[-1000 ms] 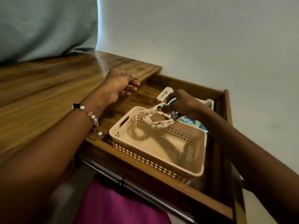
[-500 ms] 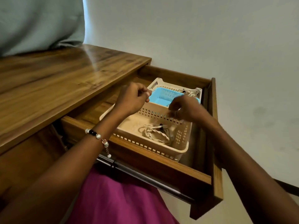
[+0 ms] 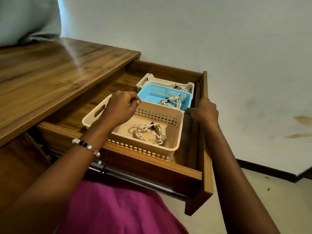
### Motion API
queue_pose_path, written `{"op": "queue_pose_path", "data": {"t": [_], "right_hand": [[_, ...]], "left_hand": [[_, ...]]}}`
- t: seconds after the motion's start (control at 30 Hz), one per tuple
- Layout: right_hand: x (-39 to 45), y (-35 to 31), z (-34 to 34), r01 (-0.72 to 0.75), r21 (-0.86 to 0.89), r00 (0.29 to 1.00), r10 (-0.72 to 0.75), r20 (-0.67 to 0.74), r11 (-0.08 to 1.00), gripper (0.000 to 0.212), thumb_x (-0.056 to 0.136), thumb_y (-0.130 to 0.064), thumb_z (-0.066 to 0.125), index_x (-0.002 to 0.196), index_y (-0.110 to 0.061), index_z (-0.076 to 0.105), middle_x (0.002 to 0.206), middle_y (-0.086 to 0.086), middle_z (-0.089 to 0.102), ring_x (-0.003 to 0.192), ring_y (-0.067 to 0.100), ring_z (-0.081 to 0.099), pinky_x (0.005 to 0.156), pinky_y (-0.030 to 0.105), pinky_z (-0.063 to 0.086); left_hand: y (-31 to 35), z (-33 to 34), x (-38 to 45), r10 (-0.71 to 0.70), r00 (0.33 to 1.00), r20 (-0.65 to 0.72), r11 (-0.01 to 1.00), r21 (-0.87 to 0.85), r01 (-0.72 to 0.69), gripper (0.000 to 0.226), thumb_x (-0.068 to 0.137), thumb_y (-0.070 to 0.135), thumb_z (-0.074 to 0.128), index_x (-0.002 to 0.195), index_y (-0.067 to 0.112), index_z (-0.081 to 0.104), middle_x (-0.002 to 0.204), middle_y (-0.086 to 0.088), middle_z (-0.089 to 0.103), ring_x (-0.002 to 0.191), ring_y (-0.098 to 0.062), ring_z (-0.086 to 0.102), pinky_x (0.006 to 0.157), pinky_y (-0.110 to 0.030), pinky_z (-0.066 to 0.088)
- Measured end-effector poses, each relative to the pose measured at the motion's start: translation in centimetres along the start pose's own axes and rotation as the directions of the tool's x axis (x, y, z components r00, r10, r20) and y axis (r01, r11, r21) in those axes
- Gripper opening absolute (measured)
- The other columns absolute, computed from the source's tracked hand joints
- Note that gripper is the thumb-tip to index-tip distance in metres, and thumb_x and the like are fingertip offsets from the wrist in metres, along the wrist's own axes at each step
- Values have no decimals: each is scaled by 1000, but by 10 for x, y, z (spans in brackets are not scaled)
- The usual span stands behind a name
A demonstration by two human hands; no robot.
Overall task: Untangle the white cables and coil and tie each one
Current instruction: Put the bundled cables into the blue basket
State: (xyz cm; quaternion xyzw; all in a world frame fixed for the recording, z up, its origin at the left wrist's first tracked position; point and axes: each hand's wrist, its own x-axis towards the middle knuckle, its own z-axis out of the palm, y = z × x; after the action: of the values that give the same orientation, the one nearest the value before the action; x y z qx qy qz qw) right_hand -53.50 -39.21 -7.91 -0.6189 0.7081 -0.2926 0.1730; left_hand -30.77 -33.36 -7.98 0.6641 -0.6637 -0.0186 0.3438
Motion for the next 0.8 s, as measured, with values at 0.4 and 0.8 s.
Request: {"op": "queue_pose_path", "data": {"t": [0.4, 0.8], "right_hand": [[-11, -40, 26, -98, 649, 992, 128, 1, 755, 28, 93, -18, 60, 116, -4, 54, 97, -1, 60, 78, 8, 61, 34, 7, 32], [-14, -128, 103, -222, 797, 975, 141, 172, 561, 25, 91, -20, 64, 110, -6, 59, 91, 2, 63, 55, 6, 59, 44, 18, 50]], "left_hand": [[-35, -29, 8, 206, 976, -67, 946, 268, -182, 19, 92, 15, 59, 107, 8, 68, 103, -12, 70, 99, -28, 56, 82, -40, 45], [-81, -95, -2, -344, 932, -116, 807, 470, 357, 71, 84, 66, 50, 140, 23, 42, 147, -9, 38, 135, -32, 32, 106, -53, 21]]}}
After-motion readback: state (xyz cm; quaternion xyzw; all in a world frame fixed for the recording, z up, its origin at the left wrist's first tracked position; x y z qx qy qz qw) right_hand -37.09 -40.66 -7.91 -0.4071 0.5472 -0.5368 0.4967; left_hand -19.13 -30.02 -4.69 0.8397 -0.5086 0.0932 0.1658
